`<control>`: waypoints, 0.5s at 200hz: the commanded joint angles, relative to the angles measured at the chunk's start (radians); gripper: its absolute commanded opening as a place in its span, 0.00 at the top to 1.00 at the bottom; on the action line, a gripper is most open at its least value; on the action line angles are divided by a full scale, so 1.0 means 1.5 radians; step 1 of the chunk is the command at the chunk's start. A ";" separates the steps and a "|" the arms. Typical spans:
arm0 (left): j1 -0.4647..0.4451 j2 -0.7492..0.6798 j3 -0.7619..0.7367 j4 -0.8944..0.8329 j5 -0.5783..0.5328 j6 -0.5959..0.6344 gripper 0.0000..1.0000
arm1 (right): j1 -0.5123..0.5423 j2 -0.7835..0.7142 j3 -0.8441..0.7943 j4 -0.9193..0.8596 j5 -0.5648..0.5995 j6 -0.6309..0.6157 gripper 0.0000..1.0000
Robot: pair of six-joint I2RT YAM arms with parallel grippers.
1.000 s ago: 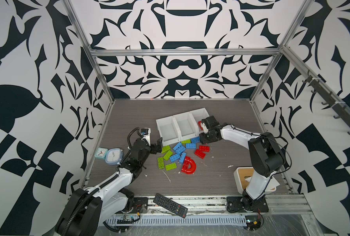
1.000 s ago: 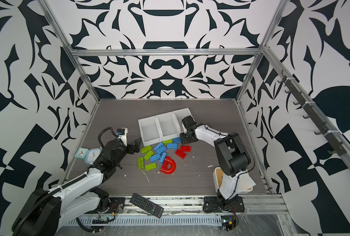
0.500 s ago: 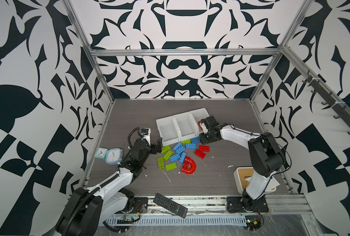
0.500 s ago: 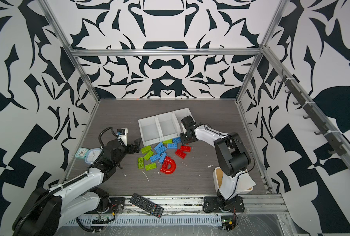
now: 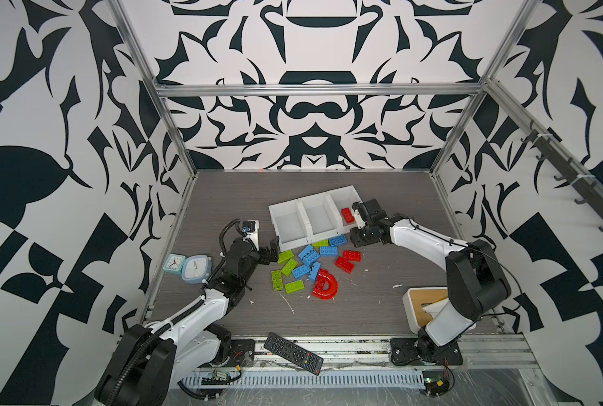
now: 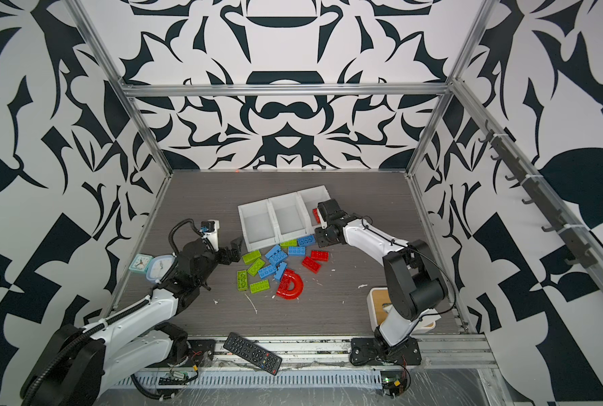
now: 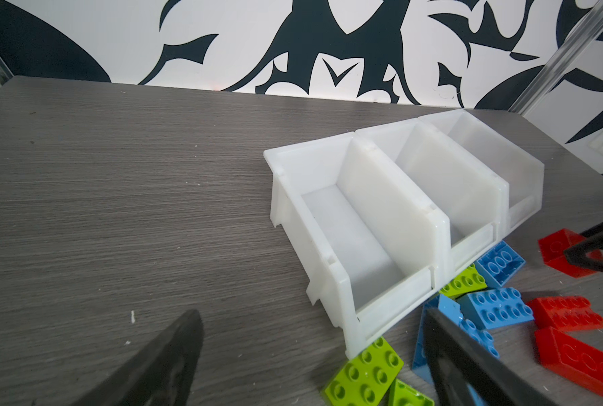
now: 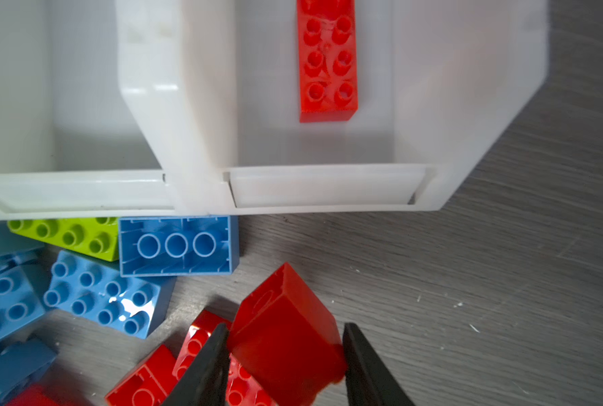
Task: Sort the legos into containers by color
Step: 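Carry the red brick into the end compartment and open the right gripper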
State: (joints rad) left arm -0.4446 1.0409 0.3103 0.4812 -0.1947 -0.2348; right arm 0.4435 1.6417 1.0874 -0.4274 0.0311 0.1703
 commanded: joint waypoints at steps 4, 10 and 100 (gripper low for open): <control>0.000 -0.012 0.024 -0.009 -0.005 0.003 0.00 | -0.004 -0.028 0.010 -0.009 0.016 0.000 0.52; 0.000 -0.013 0.024 -0.009 -0.007 0.003 0.00 | -0.005 -0.031 0.017 -0.009 0.018 -0.001 0.51; 0.000 -0.032 0.021 -0.012 0.010 -0.009 0.00 | -0.026 0.069 0.226 -0.015 0.010 -0.044 0.51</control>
State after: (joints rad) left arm -0.4446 1.0092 0.3103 0.4767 -0.1940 -0.2363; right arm 0.4129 1.7058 1.3293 -0.4496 0.0414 0.1349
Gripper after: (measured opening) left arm 0.998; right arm 0.501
